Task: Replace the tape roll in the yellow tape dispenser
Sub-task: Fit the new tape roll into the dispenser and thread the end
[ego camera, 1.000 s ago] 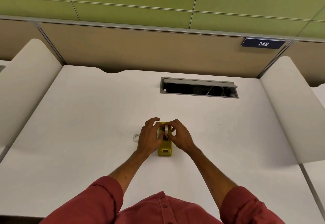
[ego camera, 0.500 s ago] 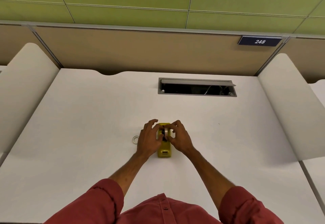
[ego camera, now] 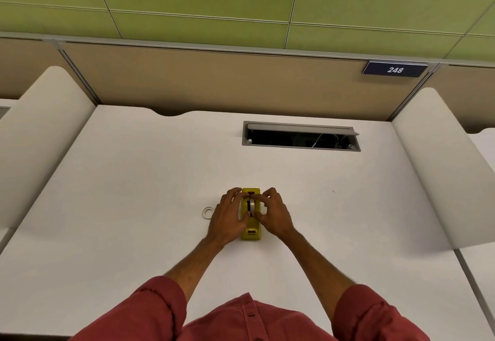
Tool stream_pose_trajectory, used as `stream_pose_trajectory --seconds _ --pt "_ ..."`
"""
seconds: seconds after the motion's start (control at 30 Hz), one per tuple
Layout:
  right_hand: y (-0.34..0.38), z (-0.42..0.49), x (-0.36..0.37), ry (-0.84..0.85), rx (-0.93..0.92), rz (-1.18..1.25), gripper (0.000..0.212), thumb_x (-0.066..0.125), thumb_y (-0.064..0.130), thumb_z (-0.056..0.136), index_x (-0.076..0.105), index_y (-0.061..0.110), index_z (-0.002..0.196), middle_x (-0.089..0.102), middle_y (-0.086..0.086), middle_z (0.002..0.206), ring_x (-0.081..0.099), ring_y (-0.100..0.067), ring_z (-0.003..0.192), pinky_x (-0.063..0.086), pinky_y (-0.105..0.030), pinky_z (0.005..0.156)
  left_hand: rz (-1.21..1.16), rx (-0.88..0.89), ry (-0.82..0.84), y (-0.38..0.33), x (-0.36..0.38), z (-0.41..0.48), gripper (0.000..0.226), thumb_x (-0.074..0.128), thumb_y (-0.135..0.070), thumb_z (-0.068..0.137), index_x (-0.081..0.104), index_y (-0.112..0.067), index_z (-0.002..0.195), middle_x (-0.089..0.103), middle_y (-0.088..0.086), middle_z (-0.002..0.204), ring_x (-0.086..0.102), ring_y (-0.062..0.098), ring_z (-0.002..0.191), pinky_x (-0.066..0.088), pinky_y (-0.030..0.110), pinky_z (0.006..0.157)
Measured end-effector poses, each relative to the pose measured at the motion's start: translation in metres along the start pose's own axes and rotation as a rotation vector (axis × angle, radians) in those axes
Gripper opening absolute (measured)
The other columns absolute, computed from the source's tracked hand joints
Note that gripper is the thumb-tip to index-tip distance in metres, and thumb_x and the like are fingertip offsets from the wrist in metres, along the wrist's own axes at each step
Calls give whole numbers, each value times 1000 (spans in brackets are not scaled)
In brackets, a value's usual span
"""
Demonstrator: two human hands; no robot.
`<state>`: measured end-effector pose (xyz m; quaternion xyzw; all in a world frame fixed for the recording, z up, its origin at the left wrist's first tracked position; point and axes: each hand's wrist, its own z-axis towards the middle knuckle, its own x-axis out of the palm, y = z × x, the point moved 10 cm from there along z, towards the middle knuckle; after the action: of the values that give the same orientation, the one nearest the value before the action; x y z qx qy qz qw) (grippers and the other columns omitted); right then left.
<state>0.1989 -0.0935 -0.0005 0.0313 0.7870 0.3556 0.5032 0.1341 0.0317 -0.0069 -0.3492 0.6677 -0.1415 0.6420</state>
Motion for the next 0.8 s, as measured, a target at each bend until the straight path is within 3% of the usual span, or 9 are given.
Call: stream_pose_trajectory --seconds 0.2,0.47,0.7,0.8 --pt "3 -5 -7 -8 -14 -24 60 71 27 99 51 28 156 55 -4 137 62 -23 123 56 -44 98 38 48 8 -8 -5 2 57 67 -26 102 48 -24 156 39 -5 166 41 18 154 47 38 121" --pt "22 -9 -31 -128 -103 -241 29 57 33 106 71 32 132 68 15 131 66 -12 118 53 -35 94 68 33 45 -11 -2 4 49 66 -30 104 54 -25 151 38 -5 168 40 19 155 45 41 122" --pt "34 -5 -28 -131 -128 -400 26 54 38 104 77 31 114 75 7 116 71 -18 109 55 -37 83 70 14 25 -12 0 5 46 67 -29 102 57 -23 147 40 -5 166 44 20 152 48 42 117" --pt "40 -4 -22 -108 -182 -466 25 56 34 104 76 29 118 75 4 120 72 -25 106 55 -39 81 75 15 29 -13 0 7 49 68 -27 101 55 -22 149 40 -4 166 44 21 152 48 41 118"
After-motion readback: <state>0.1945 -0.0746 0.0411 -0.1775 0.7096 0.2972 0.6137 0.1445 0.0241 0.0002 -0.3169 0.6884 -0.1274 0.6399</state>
